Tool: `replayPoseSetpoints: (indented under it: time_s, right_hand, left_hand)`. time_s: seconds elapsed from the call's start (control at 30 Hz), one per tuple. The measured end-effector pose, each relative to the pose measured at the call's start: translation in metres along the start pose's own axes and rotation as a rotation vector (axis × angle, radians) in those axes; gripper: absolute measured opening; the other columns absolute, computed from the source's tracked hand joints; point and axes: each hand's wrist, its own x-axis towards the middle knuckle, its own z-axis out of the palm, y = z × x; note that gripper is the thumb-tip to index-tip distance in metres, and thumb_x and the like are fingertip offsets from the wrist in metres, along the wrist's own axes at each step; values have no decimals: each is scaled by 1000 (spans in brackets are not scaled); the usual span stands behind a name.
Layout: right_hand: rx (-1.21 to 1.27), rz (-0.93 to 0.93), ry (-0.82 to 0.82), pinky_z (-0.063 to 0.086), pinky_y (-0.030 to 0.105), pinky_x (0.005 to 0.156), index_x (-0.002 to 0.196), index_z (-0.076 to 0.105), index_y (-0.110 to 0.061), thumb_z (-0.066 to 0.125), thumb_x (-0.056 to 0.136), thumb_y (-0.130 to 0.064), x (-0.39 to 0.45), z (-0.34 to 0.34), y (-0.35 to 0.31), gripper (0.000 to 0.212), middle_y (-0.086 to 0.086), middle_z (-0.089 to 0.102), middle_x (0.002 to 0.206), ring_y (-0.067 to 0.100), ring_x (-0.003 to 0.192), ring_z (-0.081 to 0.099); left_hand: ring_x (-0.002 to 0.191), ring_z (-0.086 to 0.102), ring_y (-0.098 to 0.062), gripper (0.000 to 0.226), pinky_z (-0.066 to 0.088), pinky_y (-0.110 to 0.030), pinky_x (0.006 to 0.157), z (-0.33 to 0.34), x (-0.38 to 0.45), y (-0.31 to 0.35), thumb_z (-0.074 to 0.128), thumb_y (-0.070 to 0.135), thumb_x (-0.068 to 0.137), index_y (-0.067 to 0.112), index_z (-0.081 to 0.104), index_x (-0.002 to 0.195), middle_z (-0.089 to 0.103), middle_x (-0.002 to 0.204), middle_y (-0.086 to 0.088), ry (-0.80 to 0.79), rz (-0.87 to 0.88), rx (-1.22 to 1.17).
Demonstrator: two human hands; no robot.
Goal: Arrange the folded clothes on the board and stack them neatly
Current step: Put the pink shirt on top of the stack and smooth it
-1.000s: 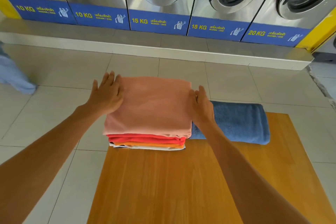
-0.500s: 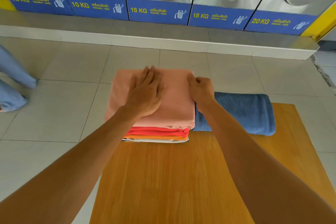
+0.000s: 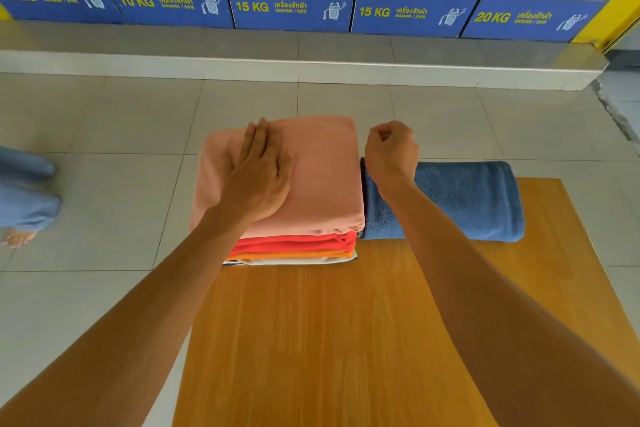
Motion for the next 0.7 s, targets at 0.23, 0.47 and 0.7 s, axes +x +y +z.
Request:
replayPoseSetpoints:
  time_s: [0.23, 0.47, 0.7]
  right_hand:
    - [-448, -644, -362, 17, 47, 123, 154, 38, -18, 31, 106, -37, -58, 30, -25, 52, 5, 30, 165, 22, 153, 22]
    - [-707, -543, -464, -4, 61, 122, 161, 2, -30, 12, 101, -63, -42, 23, -8, 69, -3, -3, 171, 21, 157, -5]
    - [-660, -586, -393, -12, 55, 122, 162, 9, -25, 17, 105, -53, -52, 29, -9, 64, 1, -6, 170, 22, 156, -10]
  left_hand:
    - [152, -14, -16, 59, -9, -44, 120, 5, 1, -4, 17, 40, 106, 19, -3, 158, -13, 166, 0, 67, 51, -22]
    - [153, -5, -20, 62, -5, -55, 120, -3, -10, -52, 12, 46, 104, 18, 2, 158, -3, 167, -2, 64, -164, 39]
    - [97, 62, -39, 57, 50, -45, 79, -38, 6, -57, 33, 47, 101, 1, 67, 97, 68, 98, -22, 419, -542, -376]
